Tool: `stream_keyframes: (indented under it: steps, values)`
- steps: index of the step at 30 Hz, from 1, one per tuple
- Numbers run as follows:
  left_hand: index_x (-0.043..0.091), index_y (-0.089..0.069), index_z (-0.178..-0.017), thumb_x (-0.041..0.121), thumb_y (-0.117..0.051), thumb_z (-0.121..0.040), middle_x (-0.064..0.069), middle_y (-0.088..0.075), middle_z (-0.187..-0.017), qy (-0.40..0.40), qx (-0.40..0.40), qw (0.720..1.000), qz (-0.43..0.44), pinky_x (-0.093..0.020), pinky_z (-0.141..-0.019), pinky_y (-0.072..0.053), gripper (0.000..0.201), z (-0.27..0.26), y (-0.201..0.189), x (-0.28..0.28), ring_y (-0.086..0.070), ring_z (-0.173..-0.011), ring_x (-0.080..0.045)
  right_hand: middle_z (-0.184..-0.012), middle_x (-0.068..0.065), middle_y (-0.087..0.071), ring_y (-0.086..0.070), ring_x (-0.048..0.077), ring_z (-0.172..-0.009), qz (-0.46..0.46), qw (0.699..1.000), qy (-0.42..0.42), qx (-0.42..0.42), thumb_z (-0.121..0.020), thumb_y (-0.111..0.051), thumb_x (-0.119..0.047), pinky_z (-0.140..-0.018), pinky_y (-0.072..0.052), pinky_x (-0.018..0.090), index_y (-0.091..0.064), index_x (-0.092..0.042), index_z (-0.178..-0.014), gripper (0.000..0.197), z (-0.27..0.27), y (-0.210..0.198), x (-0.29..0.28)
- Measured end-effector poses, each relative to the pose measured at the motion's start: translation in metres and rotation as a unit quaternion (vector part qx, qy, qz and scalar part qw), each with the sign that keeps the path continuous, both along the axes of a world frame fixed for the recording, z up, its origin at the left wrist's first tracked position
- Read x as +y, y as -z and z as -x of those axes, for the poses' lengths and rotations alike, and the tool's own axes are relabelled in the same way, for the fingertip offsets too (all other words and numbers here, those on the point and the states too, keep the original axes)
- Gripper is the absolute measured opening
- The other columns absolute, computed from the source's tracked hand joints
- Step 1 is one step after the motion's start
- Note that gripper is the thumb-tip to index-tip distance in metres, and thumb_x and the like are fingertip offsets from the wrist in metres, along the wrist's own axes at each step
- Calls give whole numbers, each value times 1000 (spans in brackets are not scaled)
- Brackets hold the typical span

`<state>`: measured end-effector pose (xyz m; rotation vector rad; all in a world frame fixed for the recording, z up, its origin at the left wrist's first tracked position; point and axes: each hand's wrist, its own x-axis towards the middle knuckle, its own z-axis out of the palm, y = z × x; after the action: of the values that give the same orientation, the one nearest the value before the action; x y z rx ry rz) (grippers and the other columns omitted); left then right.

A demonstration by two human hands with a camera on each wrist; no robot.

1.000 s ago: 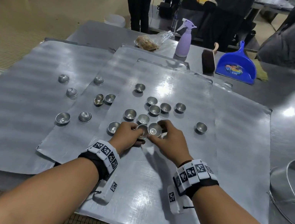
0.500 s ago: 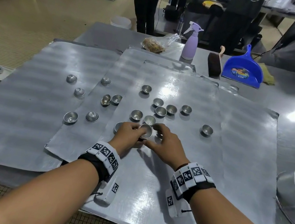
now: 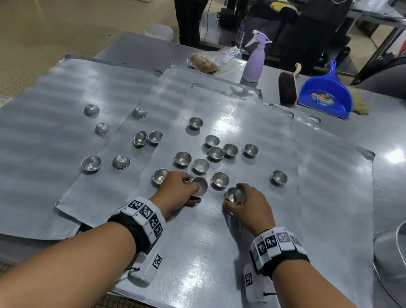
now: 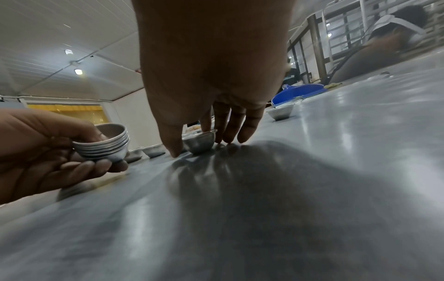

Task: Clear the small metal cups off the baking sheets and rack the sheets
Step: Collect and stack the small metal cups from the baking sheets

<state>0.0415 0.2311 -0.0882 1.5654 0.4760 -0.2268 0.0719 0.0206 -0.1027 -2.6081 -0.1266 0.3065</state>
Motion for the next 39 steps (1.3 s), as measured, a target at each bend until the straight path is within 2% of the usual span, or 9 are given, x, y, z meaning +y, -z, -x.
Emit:
stream_keyframes:
  steps: [4, 7, 12, 17, 24, 28, 32, 36, 39]
  values:
    - [3, -66, -102, 0, -58, -92, -27, -72, -96, 10, 4, 1000, -12, -51, -82, -63, 13, 0, -1, 0, -77, -79, -39, -111, 2, -63, -60, 22, -99, -16, 1000, 17, 7, -75, -76, -39, -80, -49, 34, -54, -21, -120, 53, 2, -2, 3]
    - [-3, -66, -102, 0, -58, -90, -23, -69, -86, 15, 2, 999, -28, -44, -74, -63, 14, 1, 1, 0, -74, -69, -34, -105, 3, -67, -62, 23, -91, -32, 999, 22, 14, -73, -77, -36, -77, -52, 36, -49, -22, -117, 54, 3, -4, 3]
    - [-9, -67, -98, 5, -58, -91, -17, -66, -77, 38, -8, 995, -92, -34, -62, -57, 18, 1, 2, 1, -68, -56, -20, -117, 2, -68, -63, 24, -105, -38, 999, -9, -10, -81, -74, -39, -86, -49, 34, -56, -20, -129, 54, 8, -8, 8]
    - [-8, -66, -92, 5, -57, -90, -15, -64, -70, 42, -17, 993, -108, -33, -58, -54, 16, 0, 2, 1, -64, -53, -20, -111, -2, -69, -64, 20, -100, -71, 996, -35, -29, -79, -73, -41, -85, -51, 37, -61, -24, -120, 47, 12, -18, 19]
    - [5, -68, -79, 9, -60, -86, -12, -66, -68, 10, -20, 999, -30, -36, -63, -50, 12, 0, -2, -2, -66, -57, -24, -100, -7, -71, -64, 14, -88, -127, 987, -62, -78, -80, -72, -49, -78, -53, 34, -60, -26, -116, 44, 16, -37, 39]
    - [5, -72, -83, 18, -60, -92, -16, -71, -75, -60, 11, 996, 62, -39, -69, -58, 19, -4, -6, -3, -70, -67, -27, -102, -7, -73, -66, 13, -90, -137, 984, -72, -91, -81, -70, -53, -78, -54, 34, -57, -30, -122, 49, 17, -40, 46]
    - [3, -70, -87, 25, -58, -97, -13, -69, -75, -81, 7, 990, 119, -36, -60, -58, 27, -6, -12, -9, -69, -66, -23, -106, -8, -73, -67, 15, -94, -136, 984, -72, -91, -79, -71, -52, -80, -54, 37, -56, -33, -123, 50, 18, -38, 48]
    - [8, -71, -80, 28, -63, -90, -12, -65, -75, -47, -7, 993, 110, -41, -72, -56, 23, -6, -17, -19, -65, -74, -27, -119, -6, -70, -66, 16, -104, -138, 984, -77, -83, -79, -75, -51, -86, -53, 37, -55, -29, -132, 61, 18, -36, 43]
    - [8, -73, -79, 18, -67, -89, -10, -66, -69, -28, -14, 998, 62, -35, -62, -54, 16, -7, -16, -23, -66, -68, -27, -128, -7, -65, -62, 13, -113, -138, 985, -81, -69, -78, -76, -54, -92, -49, 31, -49, -27, -141, 74, 18, -30, 34]
